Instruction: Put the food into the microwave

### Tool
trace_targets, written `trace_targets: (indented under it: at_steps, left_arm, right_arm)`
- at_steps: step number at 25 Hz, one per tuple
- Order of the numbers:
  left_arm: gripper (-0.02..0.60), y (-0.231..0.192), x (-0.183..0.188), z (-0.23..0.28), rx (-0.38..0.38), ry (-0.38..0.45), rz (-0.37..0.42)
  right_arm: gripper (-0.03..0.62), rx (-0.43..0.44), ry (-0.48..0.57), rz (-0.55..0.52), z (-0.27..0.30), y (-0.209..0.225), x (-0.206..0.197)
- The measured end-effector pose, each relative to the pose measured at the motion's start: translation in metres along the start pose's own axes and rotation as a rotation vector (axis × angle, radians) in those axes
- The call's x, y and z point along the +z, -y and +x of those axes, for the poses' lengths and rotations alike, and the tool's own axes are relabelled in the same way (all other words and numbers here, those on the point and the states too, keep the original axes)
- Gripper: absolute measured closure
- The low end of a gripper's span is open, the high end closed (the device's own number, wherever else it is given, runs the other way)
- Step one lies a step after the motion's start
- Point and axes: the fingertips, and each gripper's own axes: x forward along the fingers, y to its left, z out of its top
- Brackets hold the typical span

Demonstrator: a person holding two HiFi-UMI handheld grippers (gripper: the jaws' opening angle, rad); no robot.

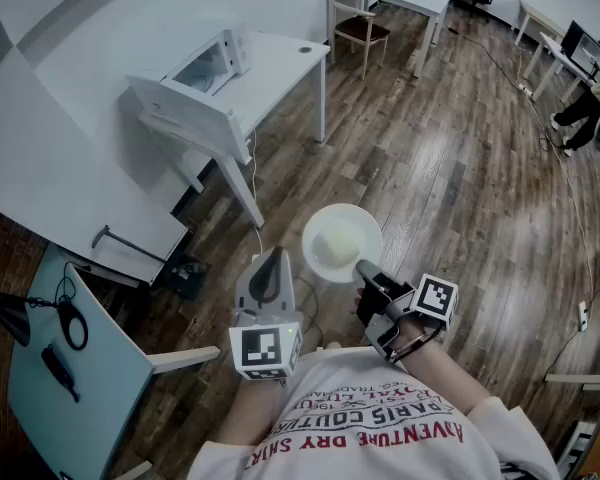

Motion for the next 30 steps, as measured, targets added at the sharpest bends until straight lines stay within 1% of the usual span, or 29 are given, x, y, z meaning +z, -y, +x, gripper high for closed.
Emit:
trace_targets:
  at_steps: [13,19,24,27,30]
  left_arm:
    - [0.575,0.007,-0.008,0.006,-0.016,-0.018,-0.008]
    - [0.575,0.006,-0.015,0.018,-0.015,-0.039,-0.027]
    - [0.575,0.007,-0.023,0.041,0.006,-0.053,-0.035]
    - [0.575,0.011,-0.024,0.065,0.027,-0.066,-0.032]
    - [0.575,0.01,-0.022,0.095,0.066,-0.076,-0.031]
  right_arm:
    - [0.574,-0.008,-0.001,0.014,-0.002,0.003,0.004]
    - [0.574,-0.019,-0.001,0.027,0.002,0.007,0.016]
    - [0.574,-0.038,-0.021,0.035,0.014,0.019,0.037]
    - [0.574,-0.042,-0.043,0.04,0.028,0.023,0.062]
    - [0.574,-0.034,-0.079,0.052,0.048,0.022,0.092]
